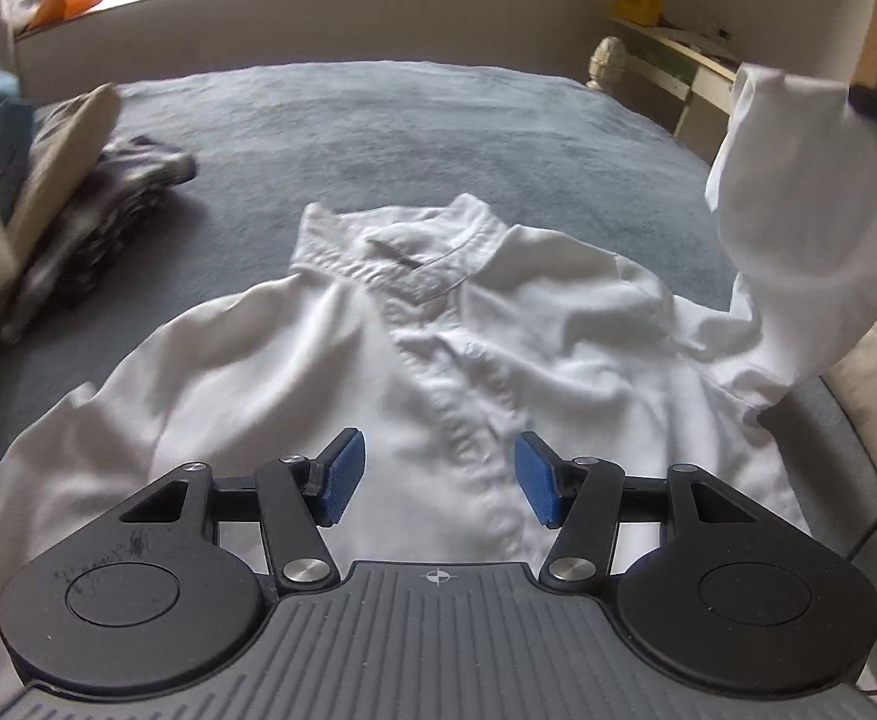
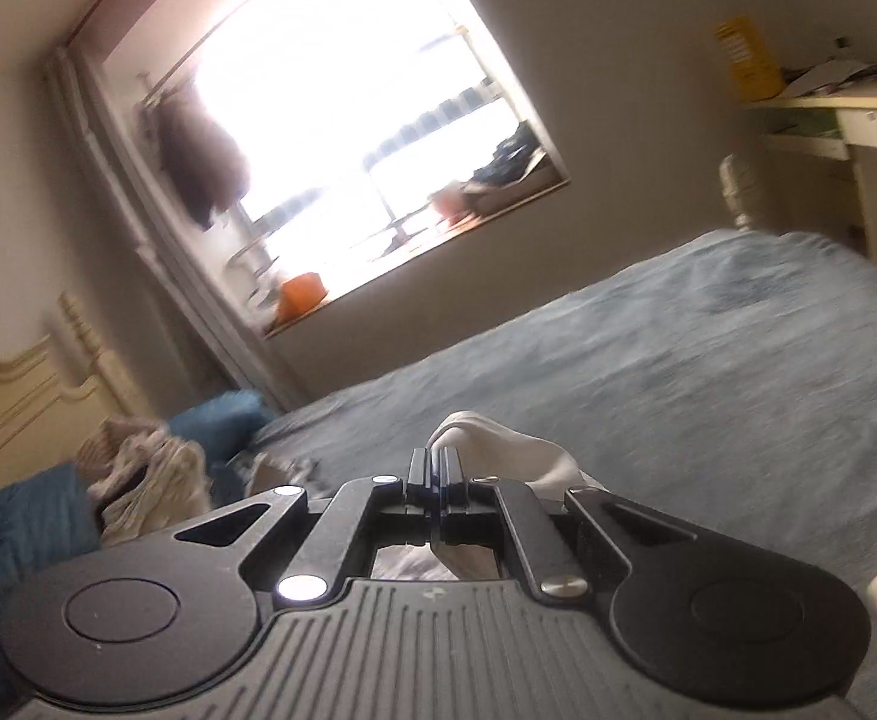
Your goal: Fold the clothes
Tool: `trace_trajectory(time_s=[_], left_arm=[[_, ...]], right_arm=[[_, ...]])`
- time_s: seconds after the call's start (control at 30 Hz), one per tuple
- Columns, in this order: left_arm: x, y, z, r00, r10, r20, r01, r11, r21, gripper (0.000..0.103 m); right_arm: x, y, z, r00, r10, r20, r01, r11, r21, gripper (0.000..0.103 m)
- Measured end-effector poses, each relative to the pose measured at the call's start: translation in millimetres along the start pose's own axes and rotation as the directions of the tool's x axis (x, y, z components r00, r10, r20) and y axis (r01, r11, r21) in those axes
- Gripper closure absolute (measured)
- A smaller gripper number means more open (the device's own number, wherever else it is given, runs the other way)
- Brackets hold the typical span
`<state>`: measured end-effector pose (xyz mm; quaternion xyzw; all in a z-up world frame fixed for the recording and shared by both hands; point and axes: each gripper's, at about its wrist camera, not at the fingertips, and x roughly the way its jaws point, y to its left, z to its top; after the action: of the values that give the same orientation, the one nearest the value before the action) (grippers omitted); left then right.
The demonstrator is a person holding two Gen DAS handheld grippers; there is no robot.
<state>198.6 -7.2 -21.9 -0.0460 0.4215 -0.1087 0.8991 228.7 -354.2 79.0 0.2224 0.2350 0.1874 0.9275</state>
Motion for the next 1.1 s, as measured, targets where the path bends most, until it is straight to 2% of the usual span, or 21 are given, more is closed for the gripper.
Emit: trace_trajectory(time_s=[0.13,0.2,0.3,0.4,0.47,0.53,0.57,0.6,0.67,0.73,0.83,0.9,0.97,1.1], left_arm=[[-49,44,-24,1.000,0.021,0.007,-0.020,0.990,-0.140,0.048],[-61,59,-40,1.000,0.020,0.008,-0.018,0.979,-0.202,0.048],[-63,71,-59,1.000,0.001,0.000,-0.001,0.963,-0.271,0.048],[-49,75,-71,0.998,-0.064,-0.027,0.051,0.938,-0.342,0.048],[-42,70,-76,0.996,-0.092,-0.022,0.079,0.936,-0.342,0.048],[-38,61,-80,0.994,-0.107,-0.008,0.099,0.945,-0.313,0.048],[-35,57,-81,0.993,-0.115,-0.003,0.109,0.949,-0.297,0.048],[-32,54,-82,0.992,-0.122,-0.002,0.117,0.951,-0.285,0.048],[-25,49,-84,0.991,-0.133,-0.006,0.127,0.955,-0.268,0.048],[-20,47,-89,0.989,-0.151,-0.011,0.142,0.954,-0.264,0.048],[-13,45,-94,0.988,-0.156,-0.021,0.145,0.956,-0.256,0.048],[-10,43,-98,0.988,-0.155,-0.030,0.142,0.957,-0.251,0.048],[-8,42,-100,0.988,-0.150,-0.038,0.137,0.960,-0.243,0.048],[-5,39,-103,0.988,-0.146,-0.054,0.130,0.966,-0.223,0.048]], right_arm=[[28,41,-46,0.983,0.099,-0.154,-0.101,0.995,-0.005,0.100],[45,59,-79,0.958,0.120,-0.260,-0.126,0.992,-0.005,0.100],[69,76,-130,0.904,0.110,-0.414,-0.117,0.993,0.007,0.098],[86,83,-174,0.822,0.082,-0.563,-0.071,0.997,0.041,0.096],[81,81,-191,0.799,0.080,-0.596,-0.040,0.996,0.080,0.093],[68,78,-193,0.804,0.093,-0.588,-0.031,0.993,0.114,0.083],[60,76,-190,0.811,0.096,-0.576,-0.029,0.992,0.125,0.075],[52,74,-186,0.819,0.100,-0.565,-0.026,0.990,0.137,0.071],[37,70,-179,0.837,0.104,-0.538,-0.018,0.986,0.164,0.068],[27,58,-169,0.864,0.096,-0.493,0.012,0.977,0.211,0.067],[23,37,-157,0.896,0.029,-0.442,0.093,0.964,0.251,0.066],[28,24,-155,0.899,-0.037,-0.436,0.160,0.955,0.248,0.066],[40,10,-157,0.887,-0.081,-0.454,0.216,0.943,0.255,0.066],[62,-14,-172,0.863,-0.054,-0.502,0.254,0.906,0.338,0.066]])
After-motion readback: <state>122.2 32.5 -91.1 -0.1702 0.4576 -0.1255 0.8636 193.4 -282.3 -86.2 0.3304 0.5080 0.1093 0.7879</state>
